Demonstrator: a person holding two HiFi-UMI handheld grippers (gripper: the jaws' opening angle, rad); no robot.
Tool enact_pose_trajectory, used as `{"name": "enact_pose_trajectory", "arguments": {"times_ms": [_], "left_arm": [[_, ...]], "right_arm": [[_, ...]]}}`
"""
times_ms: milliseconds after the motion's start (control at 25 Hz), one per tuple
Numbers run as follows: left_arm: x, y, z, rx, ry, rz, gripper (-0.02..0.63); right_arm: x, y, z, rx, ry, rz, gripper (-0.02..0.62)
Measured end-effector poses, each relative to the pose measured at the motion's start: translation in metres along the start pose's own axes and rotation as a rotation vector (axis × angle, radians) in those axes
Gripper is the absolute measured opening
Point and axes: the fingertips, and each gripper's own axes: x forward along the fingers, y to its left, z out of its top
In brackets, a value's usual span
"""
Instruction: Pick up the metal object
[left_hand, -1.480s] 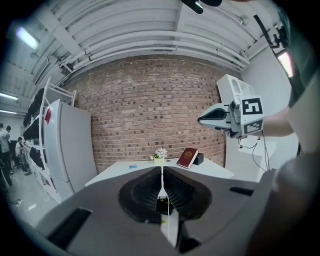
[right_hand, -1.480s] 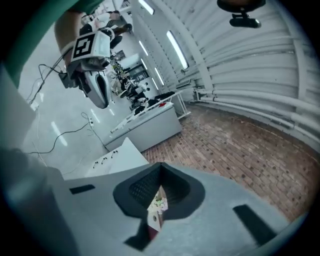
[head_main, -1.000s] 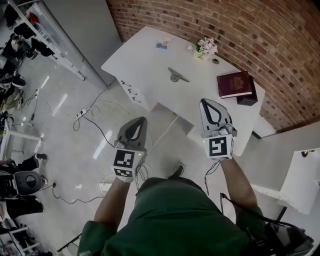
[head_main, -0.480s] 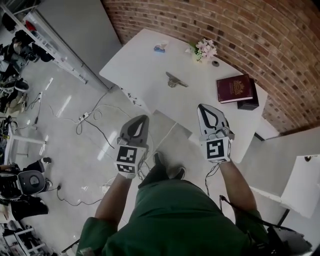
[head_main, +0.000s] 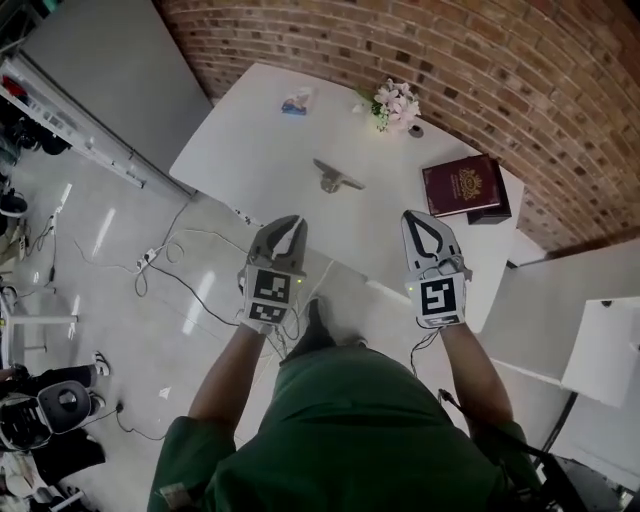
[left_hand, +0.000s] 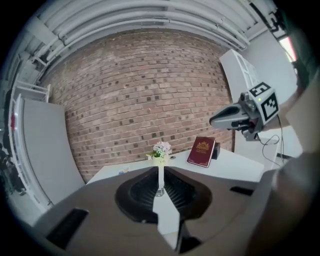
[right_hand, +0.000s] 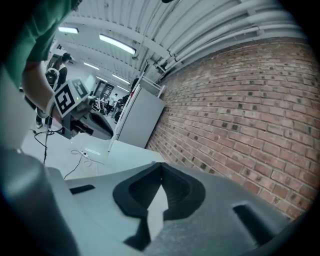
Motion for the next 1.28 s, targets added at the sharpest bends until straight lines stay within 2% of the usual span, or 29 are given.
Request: {"name": "enact_pose_trajectory", "arguments": {"times_ms": [320,600,720,760,880,1080,1200,1280], "left_arm": [[0.089,0.037,-0.038,0.177,0.089,-0.180,0.014],[0.157,0.034,-0.082,0.257,0.162,-0.366,0.015],[0.179,0.026,-0.100,0.340,0.203,-0.412,0.071],[0.185,0.024,-0.104,0.374,0.216,-0.423,0.098],[0.202,0.018,-0.118,0.507,0.251,-0.438,0.117],[0.230,0.006,-0.144,0.821,0.315,-0.463,0.118],[0.244,-0.002,-0.158,0.940,0.345,-0.467,0.118],[0.251,-0.004,-0.164,1.011,0.362,-0.441,0.111]], "right_arm": [[0.049,-0.012,-0.007,0.140,0.097,-0.034,0.003],[0.062,-0.018,-0.022,0.204,0.164,-0.096,0.003],[0.064,-0.020,-0.030,0.226,0.185,-0.106,0.003],[0.064,-0.020,-0.032,0.232,0.191,-0.105,0.003],[0.068,-0.023,-0.039,0.253,0.196,-0.096,0.003],[0.069,-0.029,-0.049,0.277,0.191,-0.071,0.003],[0.065,-0.031,-0.062,0.300,0.198,-0.059,0.003],[0.061,-0.031,-0.069,0.286,0.211,-0.052,0.003]]}}
